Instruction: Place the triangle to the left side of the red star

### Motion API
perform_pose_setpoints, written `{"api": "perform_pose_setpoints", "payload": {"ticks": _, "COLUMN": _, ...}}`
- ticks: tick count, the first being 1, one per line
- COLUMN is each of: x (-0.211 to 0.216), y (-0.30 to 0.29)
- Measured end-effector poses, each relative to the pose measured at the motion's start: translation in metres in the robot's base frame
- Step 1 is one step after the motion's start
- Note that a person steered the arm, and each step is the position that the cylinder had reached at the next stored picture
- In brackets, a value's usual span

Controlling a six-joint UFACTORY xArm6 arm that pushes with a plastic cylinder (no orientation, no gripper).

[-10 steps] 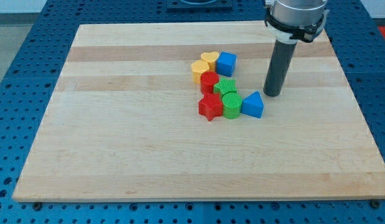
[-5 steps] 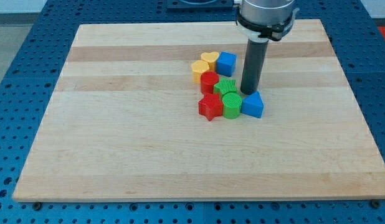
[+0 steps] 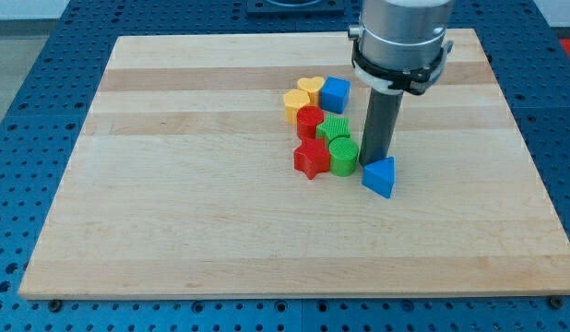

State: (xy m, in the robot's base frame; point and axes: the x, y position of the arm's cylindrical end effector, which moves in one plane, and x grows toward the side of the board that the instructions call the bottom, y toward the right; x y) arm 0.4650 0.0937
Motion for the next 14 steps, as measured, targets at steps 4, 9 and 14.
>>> {"api": "perform_pose_setpoints", "payload": {"ticks": 4, "x": 0.008, "y": 0.028}}
{"api": "perform_pose_setpoints", "payload": {"ticks": 9, "x": 0.038, "y": 0.014}}
{"api": "perform_pose_setpoints", "payload": {"ticks": 14, "x": 0.097, "y": -0.045}}
